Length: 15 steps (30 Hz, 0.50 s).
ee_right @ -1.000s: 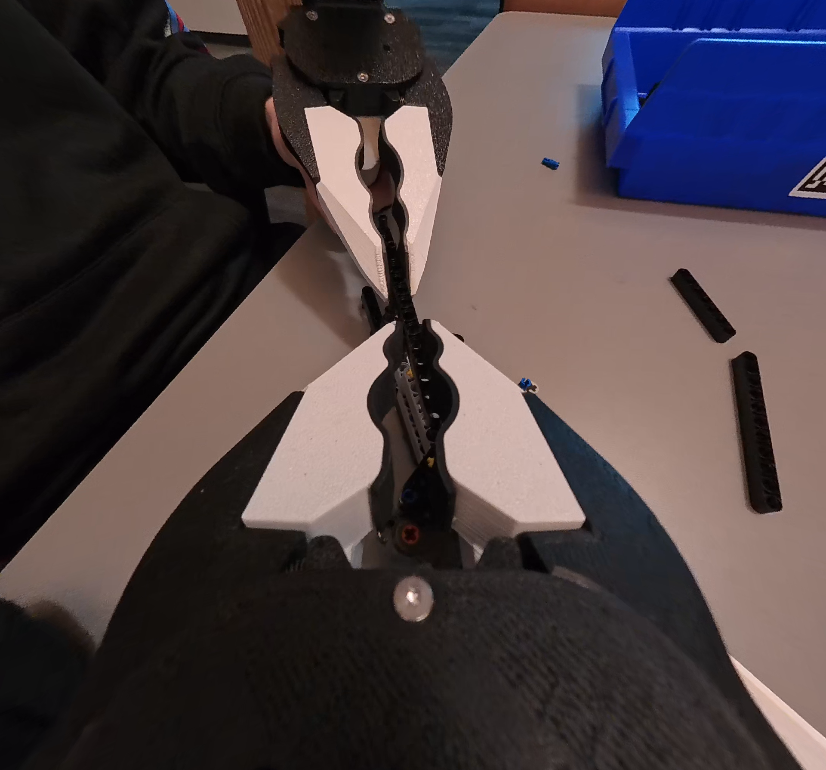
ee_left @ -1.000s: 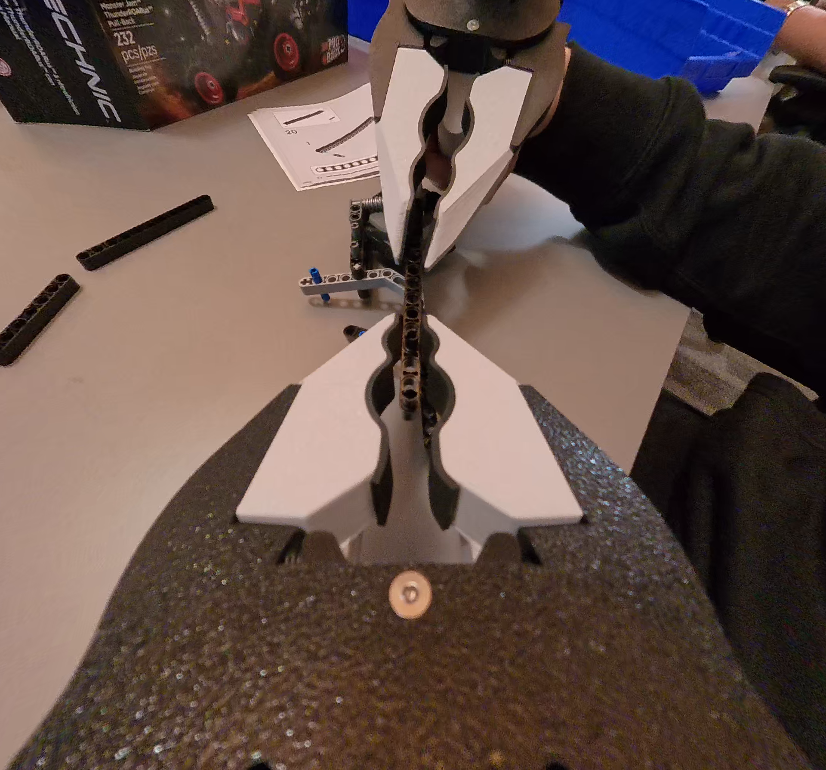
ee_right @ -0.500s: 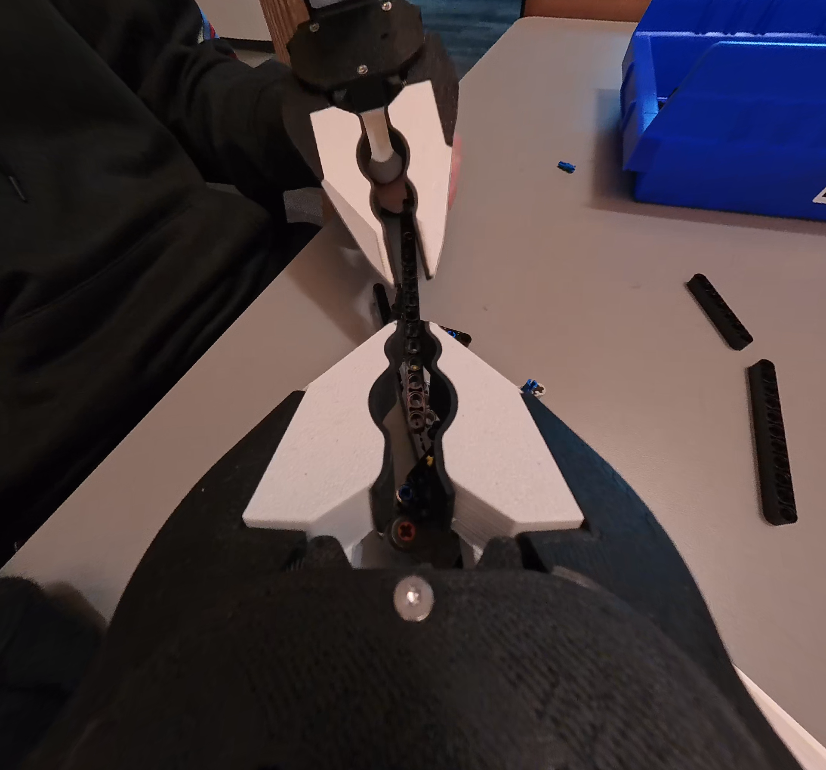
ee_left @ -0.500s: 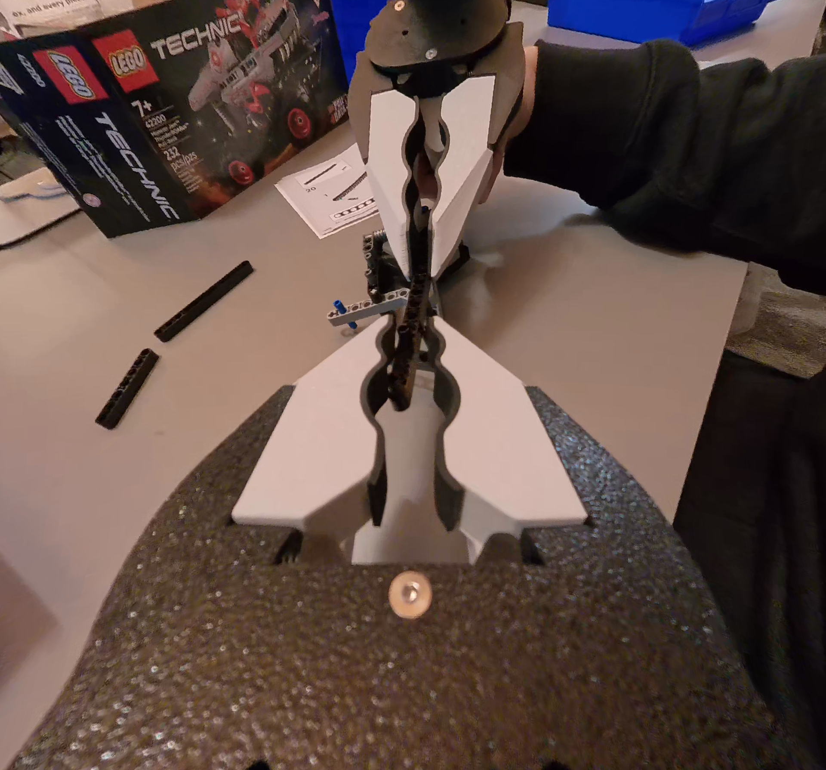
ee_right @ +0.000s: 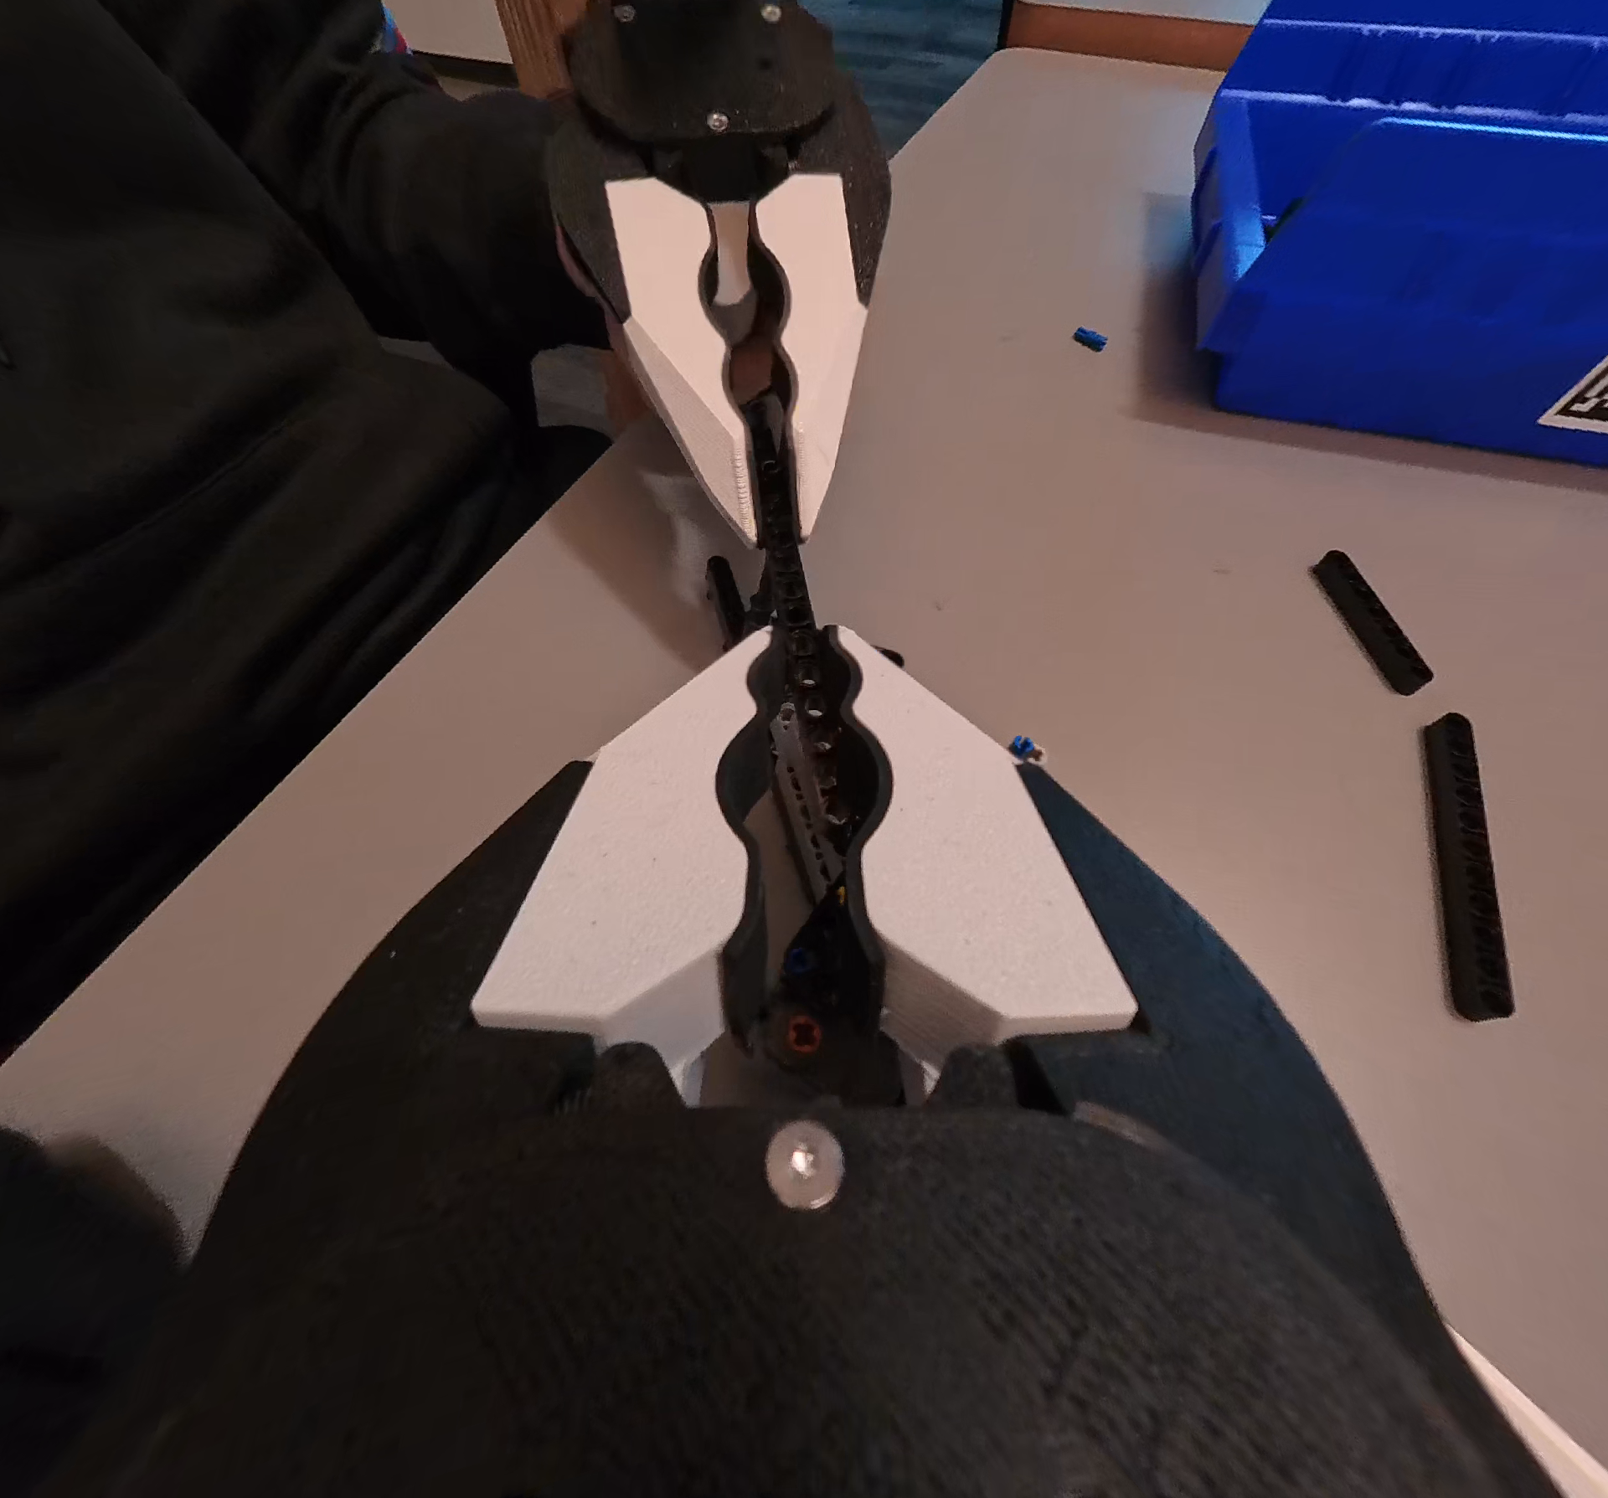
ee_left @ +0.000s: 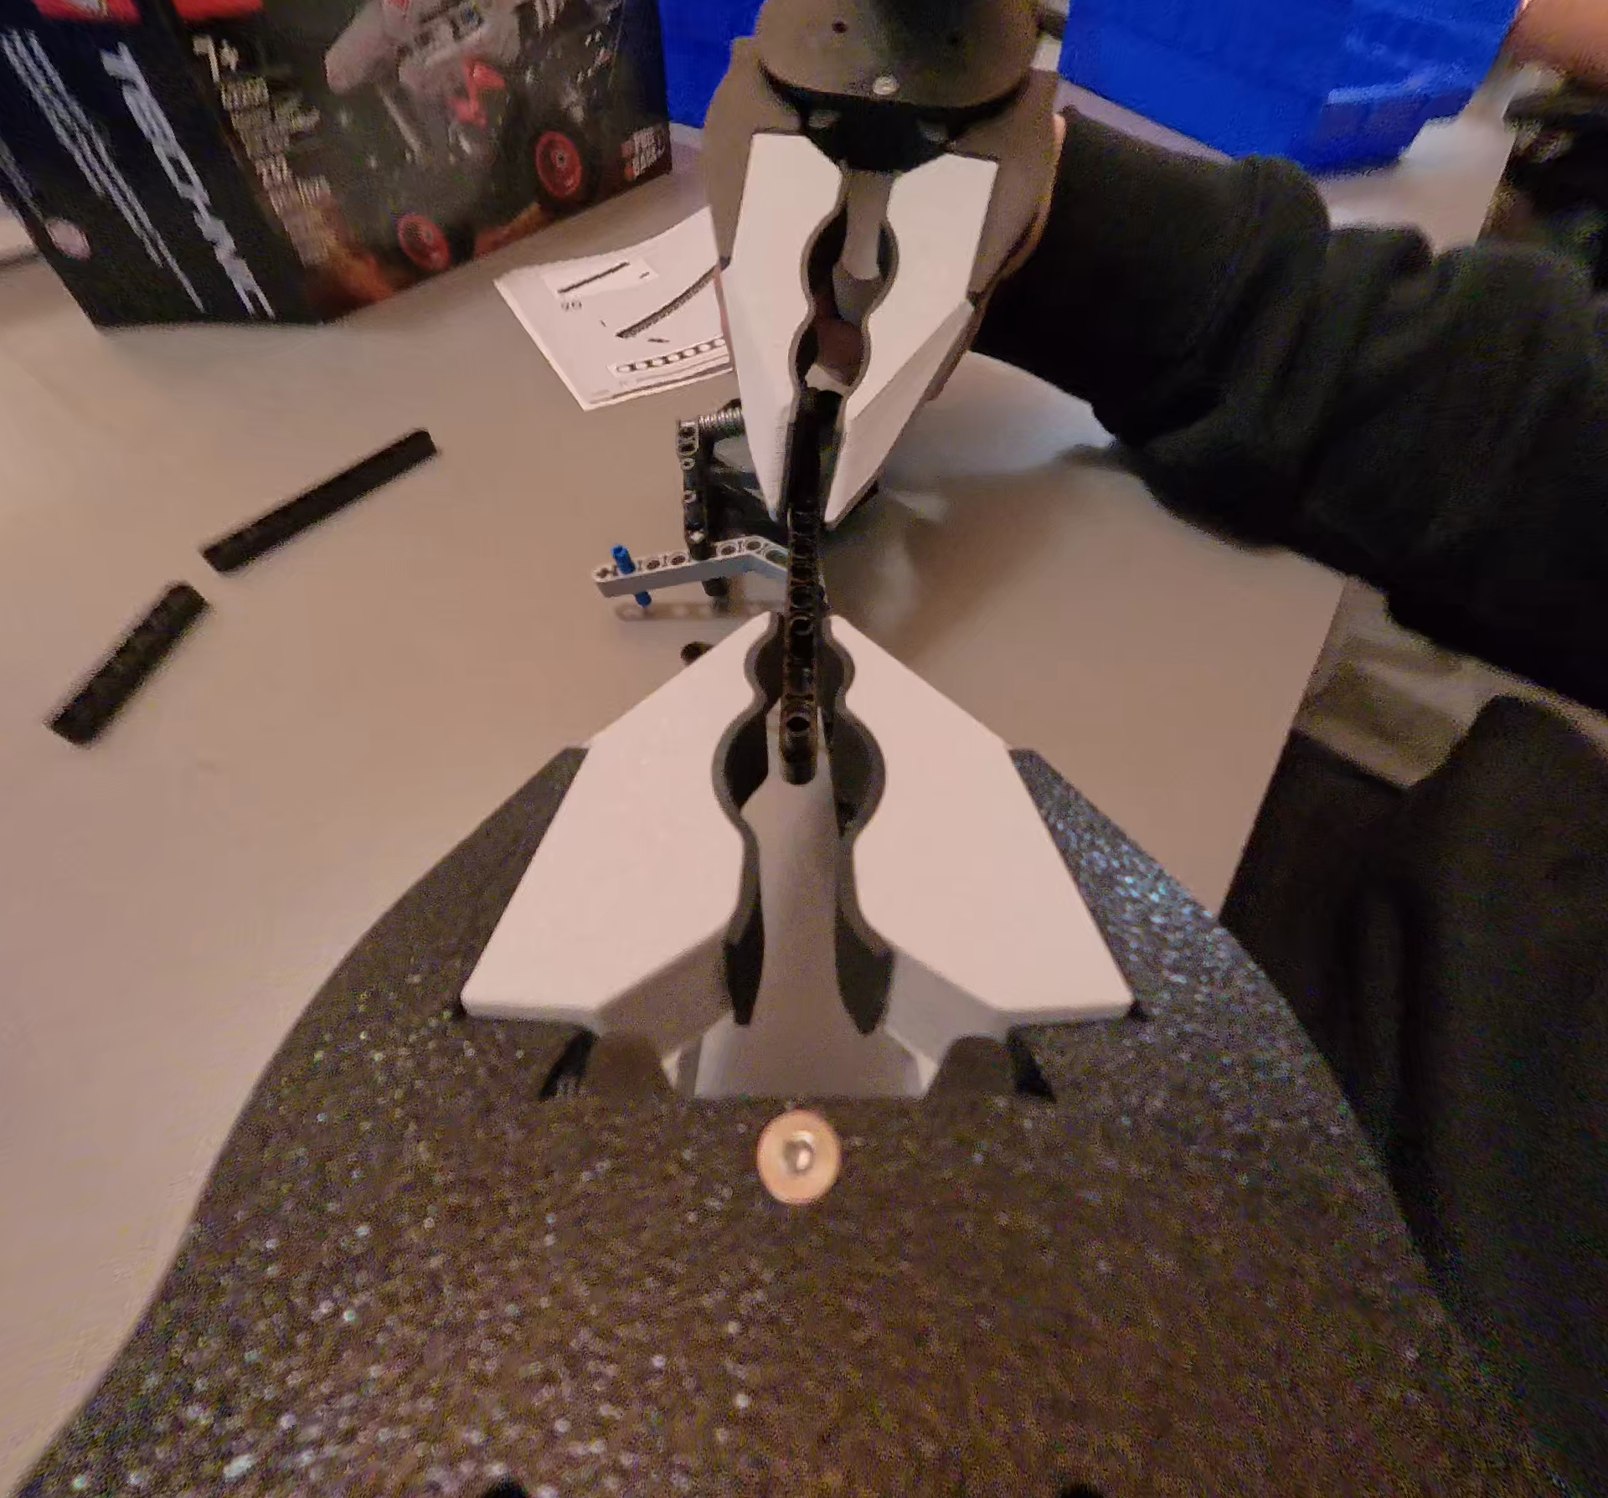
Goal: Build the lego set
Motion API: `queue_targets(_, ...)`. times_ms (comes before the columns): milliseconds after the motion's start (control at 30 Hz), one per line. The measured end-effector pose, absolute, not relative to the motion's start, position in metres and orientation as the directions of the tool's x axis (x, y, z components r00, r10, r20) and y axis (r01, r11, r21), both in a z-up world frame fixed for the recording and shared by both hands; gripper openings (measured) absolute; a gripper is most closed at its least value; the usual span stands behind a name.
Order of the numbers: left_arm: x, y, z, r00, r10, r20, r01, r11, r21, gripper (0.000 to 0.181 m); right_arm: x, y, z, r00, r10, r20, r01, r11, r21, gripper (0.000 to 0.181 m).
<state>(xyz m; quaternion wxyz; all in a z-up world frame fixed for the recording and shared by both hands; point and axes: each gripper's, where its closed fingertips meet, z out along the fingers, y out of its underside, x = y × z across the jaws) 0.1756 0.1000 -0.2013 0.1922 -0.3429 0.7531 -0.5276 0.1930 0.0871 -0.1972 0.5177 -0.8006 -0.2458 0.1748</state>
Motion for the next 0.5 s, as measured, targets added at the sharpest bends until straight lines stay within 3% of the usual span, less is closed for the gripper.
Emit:
queue_targets(267, 0.1724, 0.0980, -0.2022, -0.629, -0.704, 0.329, -0.475, 0.013, -0.880, 0.005, 0.1917, 0.0869, -0.1964, 0.820, 0.573, 0.001, 0.226, -0.322, -0.919, 0.007)
queue_targets(500, 0.1703, 0.0962, -0.1994, -0.593, -0.714, 0.372, -0.516, -0.017, -0.856, 0.005, 0.1902, 0.0855, -0.1941, 0.816, 0.578, 0.000, 0.218, -0.308, -0.926, 0.006)
